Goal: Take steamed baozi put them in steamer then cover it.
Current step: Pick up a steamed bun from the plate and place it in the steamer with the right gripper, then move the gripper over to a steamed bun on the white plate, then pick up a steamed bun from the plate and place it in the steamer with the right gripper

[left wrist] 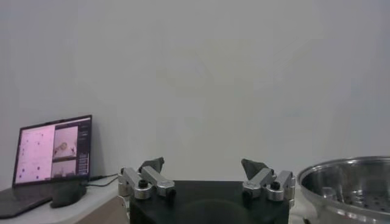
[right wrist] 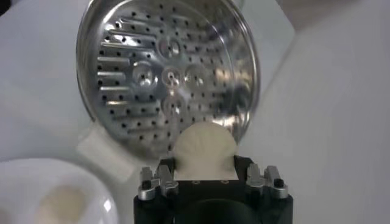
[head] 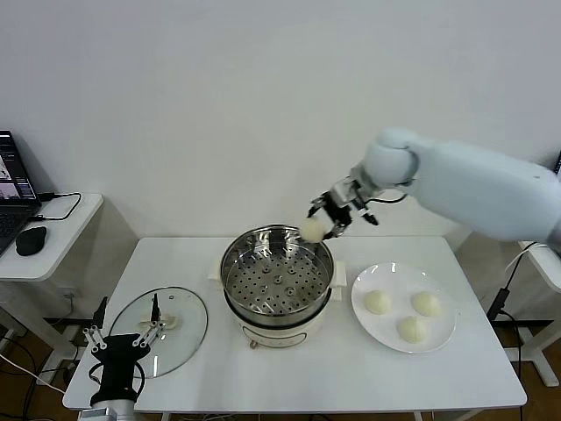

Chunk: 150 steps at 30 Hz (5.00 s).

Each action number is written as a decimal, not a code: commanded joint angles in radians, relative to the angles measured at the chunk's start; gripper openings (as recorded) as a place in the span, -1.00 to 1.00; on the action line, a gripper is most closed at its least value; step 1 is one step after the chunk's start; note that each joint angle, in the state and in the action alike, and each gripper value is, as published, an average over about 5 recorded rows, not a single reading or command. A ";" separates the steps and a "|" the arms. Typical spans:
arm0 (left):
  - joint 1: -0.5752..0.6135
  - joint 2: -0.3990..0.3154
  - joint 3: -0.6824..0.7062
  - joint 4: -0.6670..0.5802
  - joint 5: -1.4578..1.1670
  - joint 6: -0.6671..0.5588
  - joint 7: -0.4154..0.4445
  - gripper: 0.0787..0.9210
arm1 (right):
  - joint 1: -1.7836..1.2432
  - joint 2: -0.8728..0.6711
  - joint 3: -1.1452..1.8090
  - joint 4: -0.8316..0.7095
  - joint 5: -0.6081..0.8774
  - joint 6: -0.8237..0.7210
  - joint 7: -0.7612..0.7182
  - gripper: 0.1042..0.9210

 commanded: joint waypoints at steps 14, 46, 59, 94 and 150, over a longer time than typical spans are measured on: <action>-0.010 0.000 -0.019 0.006 -0.010 0.003 0.001 0.77 | -0.170 0.242 0.016 -0.302 -0.537 0.397 0.137 0.22; -0.013 0.009 -0.006 -0.049 -0.029 0.063 -0.006 0.77 | 0.221 -0.222 -0.069 0.269 0.236 -0.515 -0.058 0.76; -0.018 0.058 0.009 -0.062 -0.036 0.086 -0.008 0.77 | 0.171 -0.635 -0.165 0.476 0.213 -0.616 -0.015 0.76; -0.021 0.040 -0.021 -0.004 -0.029 0.089 -0.005 0.77 | -0.651 -0.335 0.429 -0.057 -0.186 -0.381 -0.072 0.76; -0.036 0.050 -0.005 -0.030 -0.035 0.087 -0.003 0.77 | 0.240 -0.378 -0.031 0.308 0.326 -0.624 -0.058 0.22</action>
